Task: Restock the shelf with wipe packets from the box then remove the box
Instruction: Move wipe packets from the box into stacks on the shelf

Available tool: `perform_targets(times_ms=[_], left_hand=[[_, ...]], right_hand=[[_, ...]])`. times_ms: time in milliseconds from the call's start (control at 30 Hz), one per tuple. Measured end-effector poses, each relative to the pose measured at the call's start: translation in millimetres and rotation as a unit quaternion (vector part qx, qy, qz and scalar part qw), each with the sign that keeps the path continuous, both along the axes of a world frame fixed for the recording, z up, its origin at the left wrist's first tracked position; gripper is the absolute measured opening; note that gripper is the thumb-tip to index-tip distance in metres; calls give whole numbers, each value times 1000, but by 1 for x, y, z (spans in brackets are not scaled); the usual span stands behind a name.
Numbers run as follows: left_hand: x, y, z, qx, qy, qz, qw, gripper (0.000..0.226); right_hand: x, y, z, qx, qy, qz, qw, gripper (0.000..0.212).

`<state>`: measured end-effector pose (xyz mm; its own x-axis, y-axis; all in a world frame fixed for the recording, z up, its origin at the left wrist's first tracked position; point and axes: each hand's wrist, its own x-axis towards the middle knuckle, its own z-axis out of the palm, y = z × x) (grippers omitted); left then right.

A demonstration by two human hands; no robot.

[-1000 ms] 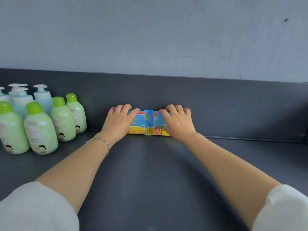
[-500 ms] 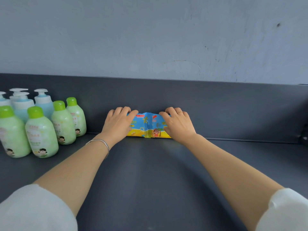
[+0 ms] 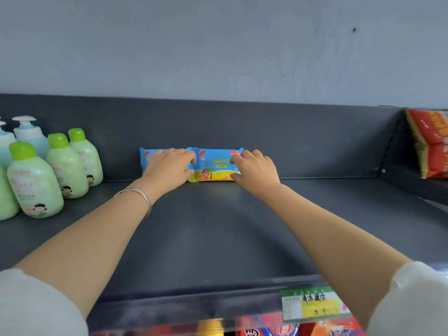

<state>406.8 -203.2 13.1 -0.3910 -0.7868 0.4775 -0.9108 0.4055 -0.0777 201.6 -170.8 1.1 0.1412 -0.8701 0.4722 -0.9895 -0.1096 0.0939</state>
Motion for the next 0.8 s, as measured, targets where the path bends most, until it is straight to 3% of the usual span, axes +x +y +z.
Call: perform_targets(times_ms=[367,800], left_hand=[[-90,66,5,-10,-49,-76,996,22],[-288,226,5,-52,-30,-213,975,24]], right_hand=[[-85,94,-3,-8,-8,-64,998,30],[-265,295,-3,-29,-32,-156,987,32]])
